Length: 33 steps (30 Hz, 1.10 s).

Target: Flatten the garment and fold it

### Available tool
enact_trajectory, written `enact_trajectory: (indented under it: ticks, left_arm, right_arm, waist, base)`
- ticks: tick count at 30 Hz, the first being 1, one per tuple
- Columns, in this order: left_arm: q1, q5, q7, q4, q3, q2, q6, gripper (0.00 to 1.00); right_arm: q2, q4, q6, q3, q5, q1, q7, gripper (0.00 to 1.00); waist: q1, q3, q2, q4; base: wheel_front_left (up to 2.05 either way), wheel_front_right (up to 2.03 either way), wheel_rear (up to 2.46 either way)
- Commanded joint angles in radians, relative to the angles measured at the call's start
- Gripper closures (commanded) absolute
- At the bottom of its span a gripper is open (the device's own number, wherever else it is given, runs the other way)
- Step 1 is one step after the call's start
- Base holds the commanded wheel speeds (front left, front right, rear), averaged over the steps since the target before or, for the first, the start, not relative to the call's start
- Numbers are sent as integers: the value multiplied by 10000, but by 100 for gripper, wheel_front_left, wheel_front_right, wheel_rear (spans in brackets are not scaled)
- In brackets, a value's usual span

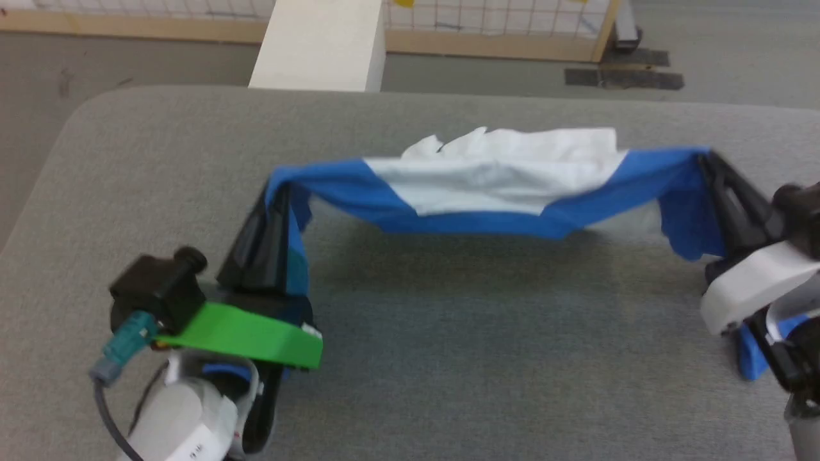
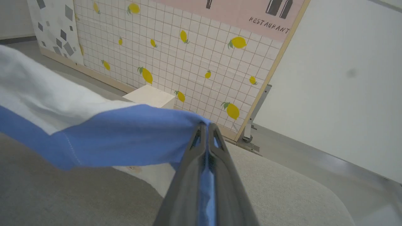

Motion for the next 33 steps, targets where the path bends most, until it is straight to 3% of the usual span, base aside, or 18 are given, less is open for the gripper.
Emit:
enact_trajectory:
  ticks: [1, 8, 21, 33]
  left_arm:
    - [-428, 48, 39, -143, 129, 83, -23, 100]
    - [-1856, 163, 435, -643, 524, 242, 68, 100]
    - [-4670, 225, 2361, -1216, 535, 746, -141, 100]
    - [-6560, -123, 3427, 218, 396, 537, -234, 100]
  right_arm:
    - [66, -253, -19, -58, -116, -378, -87, 100]
    - [-91, -1201, -19, -95, -342, -1666, 10, 100]
    - [-595, -2114, -19, 346, -142, -3911, 893, 100]
    - [-464, -622, -19, 712, 469, -5557, 1543, 100]
  waist:
    - [0, -488, 0, -470]
    - [0, -746, 0, -659]
    - [0, -834, 0, -854]
    - [0, 523, 0, -1187]
  base:
    - [0, 0, 0]
    - [0, 0, 0]
    - [0, 0, 0]
    - [0, 0, 0]
